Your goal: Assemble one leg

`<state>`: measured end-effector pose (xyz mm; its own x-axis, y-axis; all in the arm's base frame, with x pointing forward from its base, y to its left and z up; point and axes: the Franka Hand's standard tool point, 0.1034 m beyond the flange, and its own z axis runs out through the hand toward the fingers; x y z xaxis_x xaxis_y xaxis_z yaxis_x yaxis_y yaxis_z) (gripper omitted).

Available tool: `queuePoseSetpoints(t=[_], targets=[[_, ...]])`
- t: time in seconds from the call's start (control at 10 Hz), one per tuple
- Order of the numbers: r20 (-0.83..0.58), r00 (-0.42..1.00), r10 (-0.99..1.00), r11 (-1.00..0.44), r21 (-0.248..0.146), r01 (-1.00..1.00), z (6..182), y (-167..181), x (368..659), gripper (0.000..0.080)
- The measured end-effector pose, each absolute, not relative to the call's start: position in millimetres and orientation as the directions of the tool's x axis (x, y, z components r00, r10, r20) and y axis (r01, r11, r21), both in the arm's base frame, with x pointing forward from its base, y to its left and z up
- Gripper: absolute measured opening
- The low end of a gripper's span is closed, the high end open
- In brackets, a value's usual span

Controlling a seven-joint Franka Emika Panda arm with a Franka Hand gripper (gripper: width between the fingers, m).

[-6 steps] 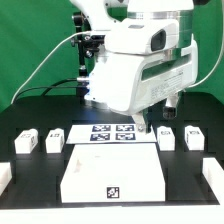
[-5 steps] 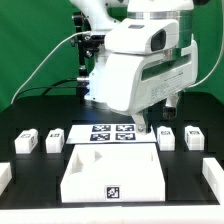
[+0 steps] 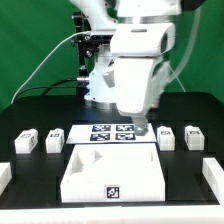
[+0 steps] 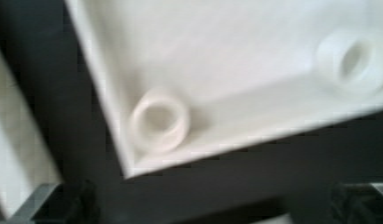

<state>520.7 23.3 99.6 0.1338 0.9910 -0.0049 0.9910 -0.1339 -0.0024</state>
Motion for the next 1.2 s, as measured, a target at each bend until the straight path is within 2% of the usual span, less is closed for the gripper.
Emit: queuePoseSetpoints(t=[0.2, 0.7, 1.0, 1.2], targets=[[-0.002, -0.086, 0.996, 0.086, -0.01, 0.996, 92.8, -0.9, 504.7, 0.065], [-0.003, -0.097, 0.995, 0.097, -0.013, 0.995, 89.8, -2.6, 502.4, 0.065], [0.011, -0.084, 0.996, 0.084, -0.029, 0.996, 53.9, -11.7, 446.8, 0.065], [0.029, -0.05, 0.998, 0.052, -0.047, 0.998, 19.6, -16.3, 439.1, 0.065]])
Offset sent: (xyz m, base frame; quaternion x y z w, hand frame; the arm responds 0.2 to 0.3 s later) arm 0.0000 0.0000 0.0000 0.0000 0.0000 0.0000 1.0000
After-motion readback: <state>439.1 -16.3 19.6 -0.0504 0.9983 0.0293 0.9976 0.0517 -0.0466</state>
